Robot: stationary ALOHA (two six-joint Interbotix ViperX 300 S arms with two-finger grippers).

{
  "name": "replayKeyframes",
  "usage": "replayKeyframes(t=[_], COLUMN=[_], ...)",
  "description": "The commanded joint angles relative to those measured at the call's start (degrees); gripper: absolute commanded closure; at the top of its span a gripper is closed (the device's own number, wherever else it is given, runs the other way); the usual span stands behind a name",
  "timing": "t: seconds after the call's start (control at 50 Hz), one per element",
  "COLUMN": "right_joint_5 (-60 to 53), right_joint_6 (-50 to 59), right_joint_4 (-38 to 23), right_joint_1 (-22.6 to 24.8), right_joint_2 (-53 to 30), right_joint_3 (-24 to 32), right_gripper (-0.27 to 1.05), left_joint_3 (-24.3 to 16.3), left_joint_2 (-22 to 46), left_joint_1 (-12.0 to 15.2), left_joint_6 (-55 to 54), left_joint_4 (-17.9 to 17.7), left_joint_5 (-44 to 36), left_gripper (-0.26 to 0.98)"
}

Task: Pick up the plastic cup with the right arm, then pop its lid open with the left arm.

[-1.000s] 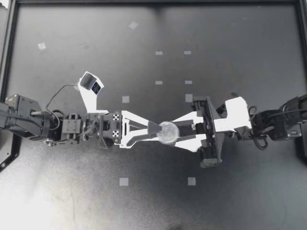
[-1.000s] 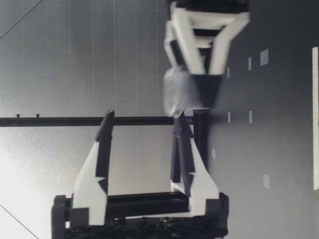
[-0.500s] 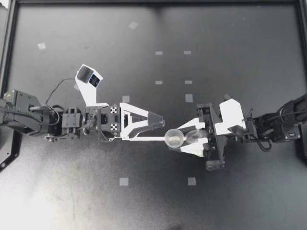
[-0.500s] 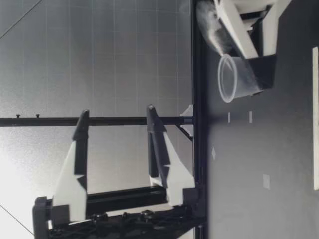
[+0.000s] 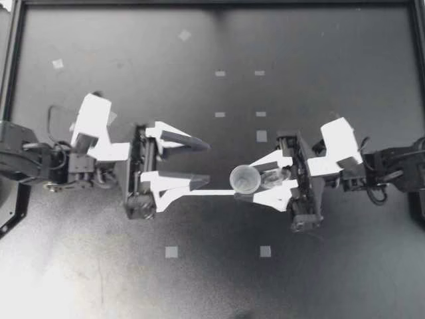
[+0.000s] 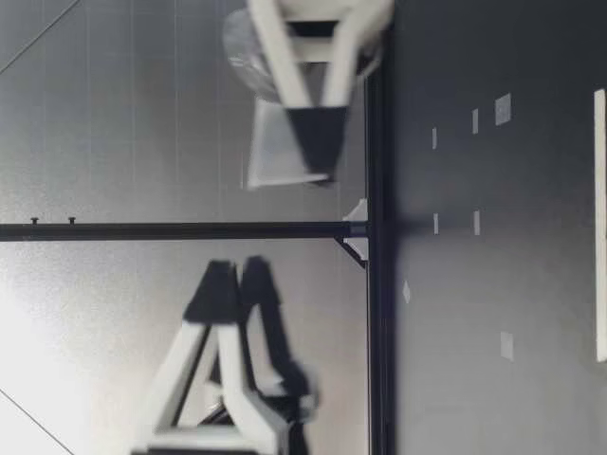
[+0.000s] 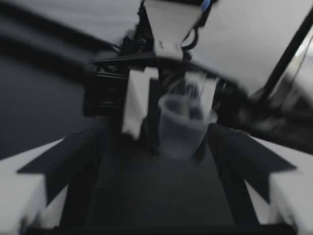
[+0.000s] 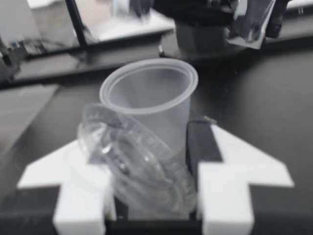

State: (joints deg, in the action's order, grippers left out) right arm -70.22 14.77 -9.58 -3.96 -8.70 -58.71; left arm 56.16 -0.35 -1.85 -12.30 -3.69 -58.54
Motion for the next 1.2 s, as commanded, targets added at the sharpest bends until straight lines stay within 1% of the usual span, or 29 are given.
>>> replayKeyframes(t=[0.0,0.14,0.42,1.18], right_joint_5=[-0.18,-0.18,-0.18,1.23], right_joint_6=[0.18,0.09,-0.26,-0.44], right_joint_4=[0.09,0.09,0.09,0.0], right_joint_1=[0.26,0.35,0.26,0.35], right_joint_2=[2.11,1.32,0.7,0.62], right_joint_3=[0.18,0.44,0.79,0.79], right_gripper=[0.5,0.5,0.5,0.5], left_joint_3=[-0.09,-0.26,-1.49,-1.05], left_joint_2=[-2.64,-2.37,0.97,0.97], left_joint_1=[-0.79,-1.32,-2.11,-2.11], left_joint_6=[5.1,9.76,9.93,10.55], left_joint_4=[0.18,0.18,0.18,0.18], left_joint_5=[-0.35,-0.26,-0.09,0.0], left_gripper=[-0.02,-0.02,-0.02,-0.02])
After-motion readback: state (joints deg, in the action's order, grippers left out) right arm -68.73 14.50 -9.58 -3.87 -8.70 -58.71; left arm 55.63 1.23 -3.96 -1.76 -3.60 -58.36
